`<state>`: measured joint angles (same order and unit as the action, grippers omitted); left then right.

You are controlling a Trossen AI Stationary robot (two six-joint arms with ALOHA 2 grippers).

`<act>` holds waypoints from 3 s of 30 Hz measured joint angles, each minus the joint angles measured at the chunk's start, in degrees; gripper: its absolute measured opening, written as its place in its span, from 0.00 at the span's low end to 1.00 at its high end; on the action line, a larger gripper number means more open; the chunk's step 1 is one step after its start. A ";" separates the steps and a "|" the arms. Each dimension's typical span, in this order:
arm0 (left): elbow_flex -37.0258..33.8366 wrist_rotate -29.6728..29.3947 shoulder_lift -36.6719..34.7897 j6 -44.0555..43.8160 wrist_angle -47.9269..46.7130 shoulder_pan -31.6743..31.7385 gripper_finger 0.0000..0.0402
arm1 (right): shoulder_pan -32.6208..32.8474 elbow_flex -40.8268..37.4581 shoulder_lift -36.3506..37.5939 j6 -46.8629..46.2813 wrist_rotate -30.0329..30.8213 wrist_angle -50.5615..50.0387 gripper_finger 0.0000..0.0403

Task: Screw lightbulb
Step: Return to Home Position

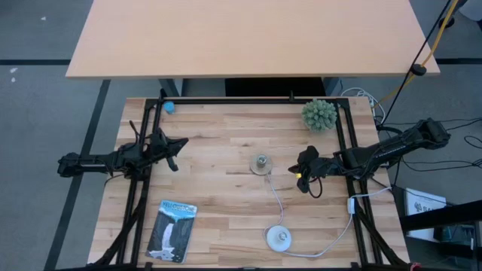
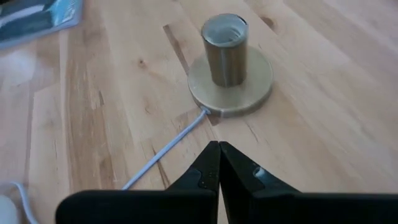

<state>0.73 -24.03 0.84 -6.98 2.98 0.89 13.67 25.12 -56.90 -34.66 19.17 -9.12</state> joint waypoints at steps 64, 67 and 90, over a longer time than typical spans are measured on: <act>0.02 0.11 0.02 0.02 0.04 0.00 0.00 | -1.73 -24.06 56.63 23.81 -19.32 9.97 0.00; 0.02 0.11 0.02 0.02 0.04 0.00 0.00 | -1.73 -24.06 56.63 22.08 -19.31 9.98 0.00; 0.02 0.11 0.02 0.02 0.04 0.00 0.00 | -1.73 -24.06 56.63 21.85 -19.22 10.11 0.00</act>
<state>0.75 -23.92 0.86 -6.96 3.03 0.89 11.94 1.06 -0.27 -12.82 -0.05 0.99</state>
